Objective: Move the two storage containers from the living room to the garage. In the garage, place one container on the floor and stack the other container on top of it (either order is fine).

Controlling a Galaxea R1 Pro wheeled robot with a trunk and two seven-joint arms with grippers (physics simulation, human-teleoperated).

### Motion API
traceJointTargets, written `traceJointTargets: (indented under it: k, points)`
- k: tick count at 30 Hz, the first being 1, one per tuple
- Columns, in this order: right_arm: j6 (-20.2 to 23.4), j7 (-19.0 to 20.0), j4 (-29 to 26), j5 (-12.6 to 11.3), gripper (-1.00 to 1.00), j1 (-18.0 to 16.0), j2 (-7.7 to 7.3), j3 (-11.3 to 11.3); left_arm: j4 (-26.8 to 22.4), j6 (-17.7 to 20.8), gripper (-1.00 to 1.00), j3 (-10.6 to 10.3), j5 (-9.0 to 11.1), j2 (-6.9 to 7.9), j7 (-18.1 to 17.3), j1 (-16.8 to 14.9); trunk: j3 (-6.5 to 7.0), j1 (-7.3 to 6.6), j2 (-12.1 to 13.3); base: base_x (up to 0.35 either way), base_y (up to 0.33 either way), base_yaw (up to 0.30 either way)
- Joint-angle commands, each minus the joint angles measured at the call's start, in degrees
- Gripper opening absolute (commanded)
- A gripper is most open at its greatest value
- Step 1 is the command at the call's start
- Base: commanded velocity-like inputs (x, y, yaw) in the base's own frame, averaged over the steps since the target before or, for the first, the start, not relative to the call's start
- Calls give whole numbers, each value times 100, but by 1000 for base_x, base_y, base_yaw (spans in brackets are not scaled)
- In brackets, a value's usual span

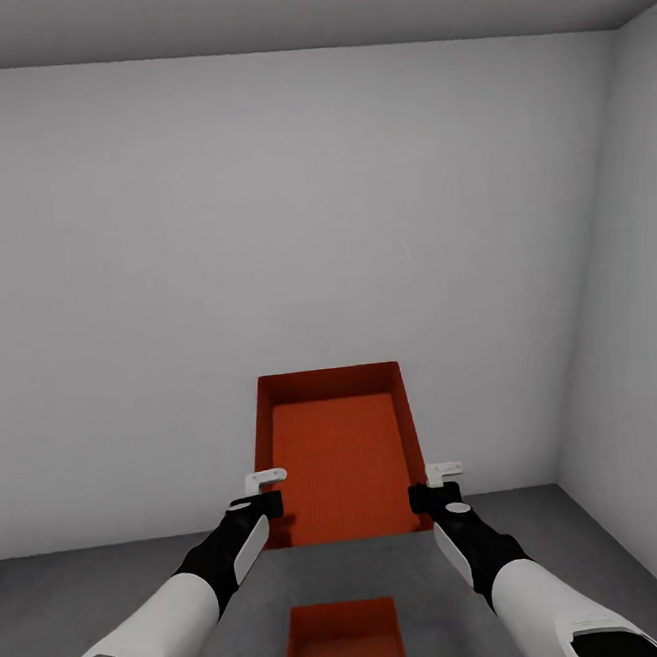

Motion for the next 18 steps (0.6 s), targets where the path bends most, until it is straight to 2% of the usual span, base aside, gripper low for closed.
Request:
traceJointTargets:
  k: [1,11,18]
  points:
    - [24,-158,0,74,-100,0,-3,-209,-24,-382,-100,32,-160,13,92,-2,-3,2,-5,0,0,-4]
    - [76,-153,-3,73,-100,0,-3,-208,-26,-377,-100,40,-152,6,100,0,-3,2,-5,13,0,0]
    - [86,-155,-9,74,-100,0,3,-208,-24,-381,-100,41,-160,13,101,-2,-3,2,-5,249,0,0]
